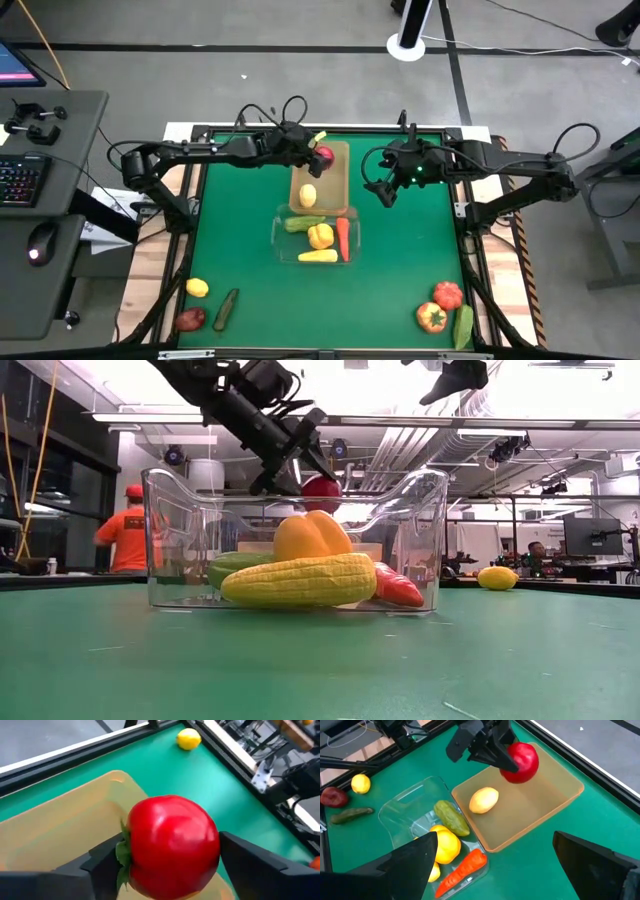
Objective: Sort produce into baskets
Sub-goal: Put the red tomato into the orange bin, then put the top yellow lemon into the orange bin
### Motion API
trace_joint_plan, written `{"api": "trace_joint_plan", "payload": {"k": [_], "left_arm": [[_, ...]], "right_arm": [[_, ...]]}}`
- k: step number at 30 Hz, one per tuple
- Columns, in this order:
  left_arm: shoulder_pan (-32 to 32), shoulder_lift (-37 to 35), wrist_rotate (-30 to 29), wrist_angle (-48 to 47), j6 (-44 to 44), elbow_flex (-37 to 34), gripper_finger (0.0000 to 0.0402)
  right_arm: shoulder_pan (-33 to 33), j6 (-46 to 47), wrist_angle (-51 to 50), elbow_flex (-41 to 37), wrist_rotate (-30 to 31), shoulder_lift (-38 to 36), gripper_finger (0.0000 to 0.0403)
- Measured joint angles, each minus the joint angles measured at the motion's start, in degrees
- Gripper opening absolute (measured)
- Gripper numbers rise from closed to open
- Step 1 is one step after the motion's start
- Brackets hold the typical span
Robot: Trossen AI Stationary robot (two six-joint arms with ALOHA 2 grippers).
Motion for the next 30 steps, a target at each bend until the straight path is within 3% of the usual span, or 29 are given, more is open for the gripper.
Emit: {"api": "trace_joint_plan", "payload": {"k": [8,16,18,22,26,30], "left_arm": [[3.5,-0.2,8.9,0.0,1.3,0.0,0.0381],[4.2,-7.1,14.0,-8.2,3.1,0.0,0.0388],[3.2,-10.1,13.0,-10.2,4.7,0.0,0.0388],[0.8,-16.2,5.6,-12.9,5.7,0.0,0.0388],[-1.0,-21.2,-2.4,-13.3,4.4,0.0,0.0388],[-1.1,-24.4,-4.3,-13.6,2.4,0.0,0.0388]], "right_arm": [[-0.3,0.5,-0.3,0.0,2.3,0.0,0.0387],[-0.1,4.4,-3.7,0.0,4.4,0.2,0.0387],[-0.1,8.4,-6.4,0.0,7.7,0.6,0.0387],[-2.9,18.4,-17.1,0.0,12.2,3.1,0.0387],[-10.8,12.1,-23.3,-0.1,10.7,7.4,0.0387],[-21.2,1.9,-21.7,-0.1,8.6,11.9,0.0387]]}}
